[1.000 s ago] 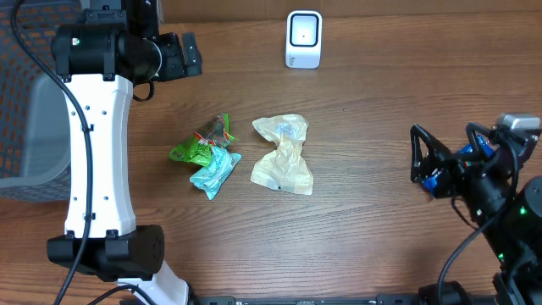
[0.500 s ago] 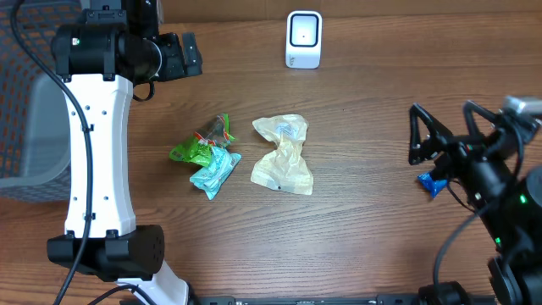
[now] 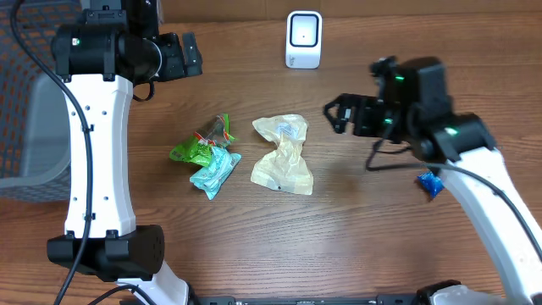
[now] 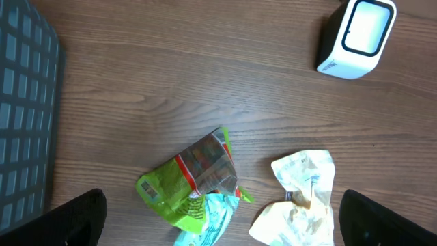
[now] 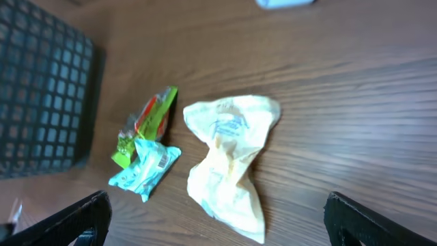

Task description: Scan the item barcode

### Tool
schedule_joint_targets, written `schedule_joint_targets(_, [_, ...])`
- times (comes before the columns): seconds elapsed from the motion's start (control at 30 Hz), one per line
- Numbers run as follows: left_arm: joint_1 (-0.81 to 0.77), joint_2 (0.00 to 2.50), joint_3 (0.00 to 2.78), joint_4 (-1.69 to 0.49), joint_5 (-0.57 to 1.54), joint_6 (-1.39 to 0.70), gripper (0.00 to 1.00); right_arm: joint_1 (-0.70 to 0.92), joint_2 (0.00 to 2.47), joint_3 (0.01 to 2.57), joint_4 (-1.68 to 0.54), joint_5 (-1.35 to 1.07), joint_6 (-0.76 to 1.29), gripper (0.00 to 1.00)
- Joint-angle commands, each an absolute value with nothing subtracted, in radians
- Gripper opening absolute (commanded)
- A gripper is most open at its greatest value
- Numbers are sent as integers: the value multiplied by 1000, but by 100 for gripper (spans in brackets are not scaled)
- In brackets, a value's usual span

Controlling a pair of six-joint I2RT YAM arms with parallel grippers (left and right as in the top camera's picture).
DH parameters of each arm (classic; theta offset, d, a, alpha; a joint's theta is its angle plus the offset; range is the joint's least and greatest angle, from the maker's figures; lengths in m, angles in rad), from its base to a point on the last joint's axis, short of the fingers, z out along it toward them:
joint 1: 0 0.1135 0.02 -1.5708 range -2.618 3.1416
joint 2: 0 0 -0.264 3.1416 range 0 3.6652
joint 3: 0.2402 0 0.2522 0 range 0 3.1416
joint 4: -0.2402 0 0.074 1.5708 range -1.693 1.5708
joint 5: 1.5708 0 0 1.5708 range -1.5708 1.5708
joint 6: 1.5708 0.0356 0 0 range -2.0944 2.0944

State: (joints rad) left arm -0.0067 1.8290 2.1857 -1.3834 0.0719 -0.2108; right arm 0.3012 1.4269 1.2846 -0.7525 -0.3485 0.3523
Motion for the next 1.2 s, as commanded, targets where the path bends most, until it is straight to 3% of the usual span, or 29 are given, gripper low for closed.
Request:
schedule_joint_targets(0.0, [-7, 1812, 2188, -1380, 78, -224, 100, 326, 1495, 1321, -754, -329, 379, 100])
schedule_joint_targets(0.33, [-7, 1812, 2188, -1380, 78, -224, 100, 347, 1563, 1314, -636, -393, 446, 100])
schedule_joint_targets(0.67, [-7, 1812, 2188, -1380, 78, -224, 100, 481, 1728, 1312, -633, -239, 604, 100])
schedule_joint_targets(1.17, [-7, 1812, 2188, -1380, 78, -224, 100, 569, 1913, 1310, -613, -154, 742, 91])
